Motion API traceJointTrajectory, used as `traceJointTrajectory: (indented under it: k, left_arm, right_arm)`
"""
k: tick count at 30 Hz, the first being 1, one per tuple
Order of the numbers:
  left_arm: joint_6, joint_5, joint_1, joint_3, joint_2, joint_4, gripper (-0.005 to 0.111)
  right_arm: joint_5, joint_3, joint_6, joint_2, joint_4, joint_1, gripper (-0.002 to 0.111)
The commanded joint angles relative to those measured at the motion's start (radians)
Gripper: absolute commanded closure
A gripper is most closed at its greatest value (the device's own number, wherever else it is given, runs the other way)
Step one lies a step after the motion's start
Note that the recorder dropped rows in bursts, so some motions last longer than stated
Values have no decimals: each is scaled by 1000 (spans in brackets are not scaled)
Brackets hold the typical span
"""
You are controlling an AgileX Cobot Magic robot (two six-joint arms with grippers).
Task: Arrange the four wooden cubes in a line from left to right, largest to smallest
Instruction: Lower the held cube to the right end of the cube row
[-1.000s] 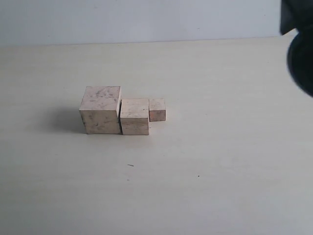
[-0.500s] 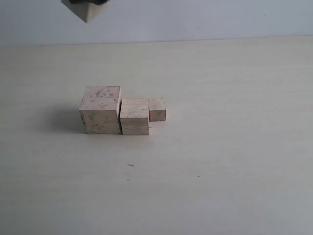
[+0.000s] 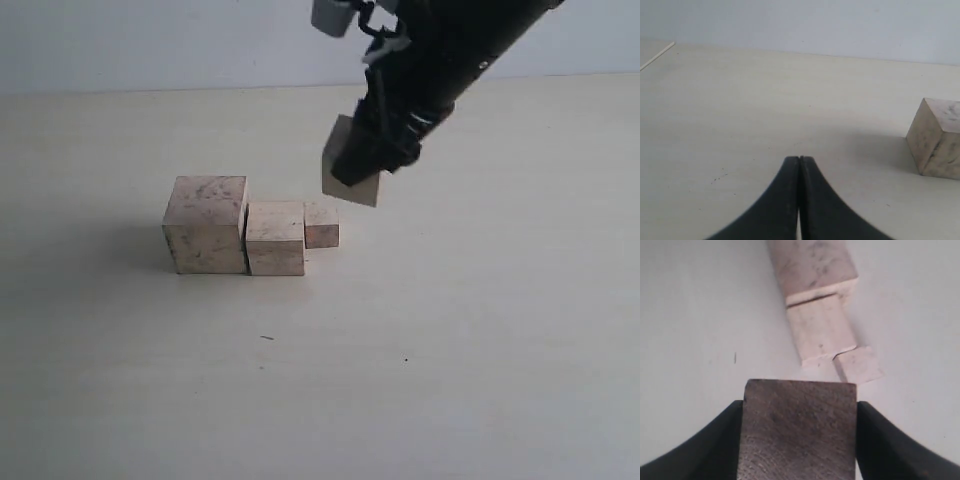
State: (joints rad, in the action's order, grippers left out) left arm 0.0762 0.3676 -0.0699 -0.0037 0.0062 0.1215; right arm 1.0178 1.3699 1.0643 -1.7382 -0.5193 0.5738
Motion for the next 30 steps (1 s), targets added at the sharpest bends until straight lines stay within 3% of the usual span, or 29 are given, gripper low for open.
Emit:
traceJointTrajectory:
  k: [1,14,21,30]
  left_arm:
    - [-3,-13,2,4,-6,-2,107]
    - [-3,-13,2,4,-6,-2,107]
    - [-3,-13,2,4,-6,-2,107]
    - [-3,-13,2,4,-6,-2,107]
  right_arm:
    - [89,-40,227,12,6,-22,108]
    - [58,-61,261,-177,-11,-29,108]
    - [-93,-61,298,-202,-90,-29,108]
    - [-102,2,353,-288,-109,-29,108]
